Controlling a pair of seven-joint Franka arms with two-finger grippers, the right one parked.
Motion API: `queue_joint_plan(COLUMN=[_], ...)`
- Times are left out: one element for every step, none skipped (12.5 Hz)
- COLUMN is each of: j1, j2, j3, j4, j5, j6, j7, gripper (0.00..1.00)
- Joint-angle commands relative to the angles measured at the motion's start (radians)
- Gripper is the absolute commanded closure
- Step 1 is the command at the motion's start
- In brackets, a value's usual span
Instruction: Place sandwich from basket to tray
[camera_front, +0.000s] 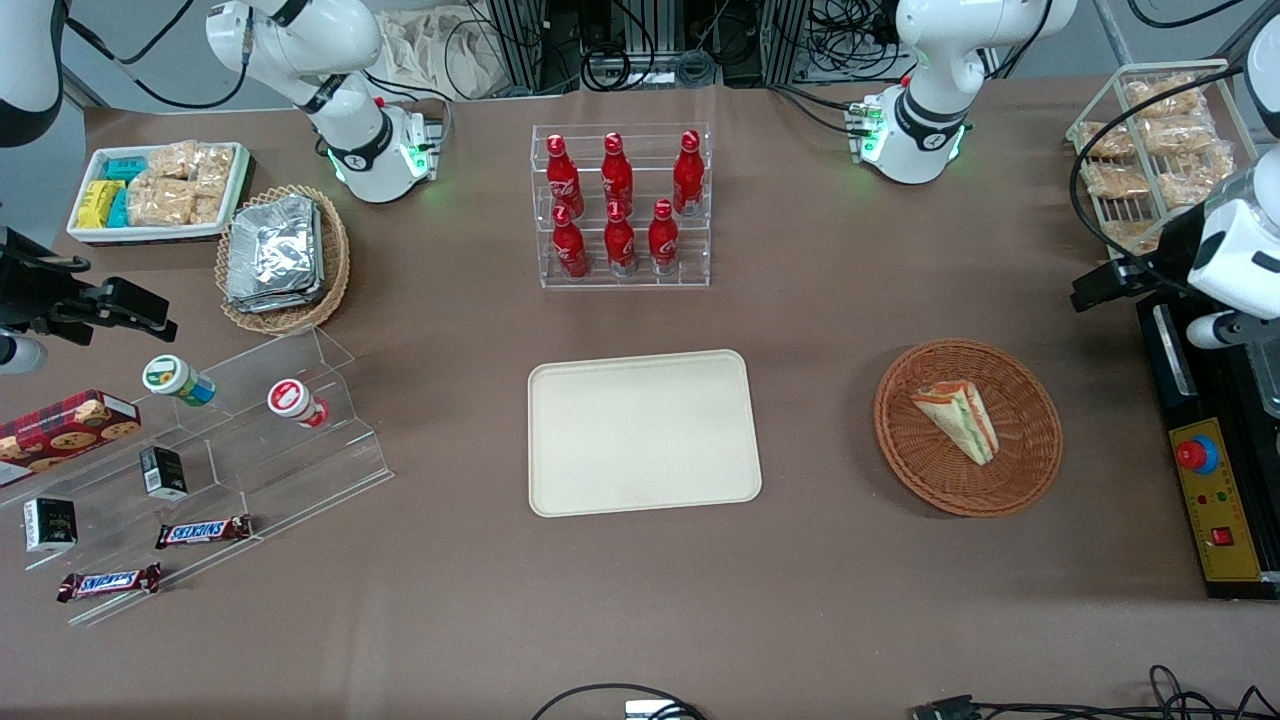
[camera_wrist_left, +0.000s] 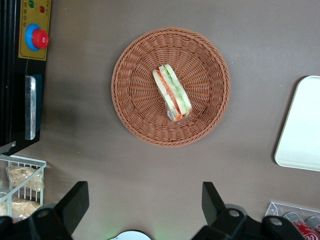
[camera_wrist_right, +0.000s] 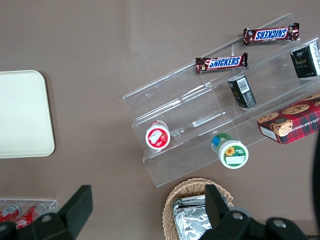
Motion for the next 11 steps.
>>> queue_joint_plan(j1=[0.005, 0.019, 0.039, 0.045, 0.045, 0.045, 0.042, 0.034, 0.034, 0.034, 0.033], j2=[0.098, 0.132, 0.153, 0.17, 0.192, 0.224, 0.258, 0.288, 0.321, 0.359, 0.393], j3=[0.0, 0.0, 0.0, 0.0, 0.0, 0.0, -0.003, -0.005, -0.006, -0.006, -0.006], j4=[0.01, 0.007, -0.011, -0.039, -0.057, -0.07, -0.07, -0.068, -0.067, -0.061, -0.058], j5=[0.009, 0.007, -0.007, -0.011, -0.013, -0.014, -0.019, -0.027, -0.046, -0.085, -0.096], j6=[0.052, 0.075, 0.116, 0.164, 0.204, 0.228, 0.245, 0.261, 0.273, 0.288, 0.314], j7=[-0.001, -0.006, -0.007, -0.009, -0.013, -0.059, -0.131, -0.188, -0.232, -0.284, -0.34], gripper=[0.0, 0.0, 0.0, 0.0, 0.0, 0.0, 0.0, 0.0, 0.0, 0.0, 0.0])
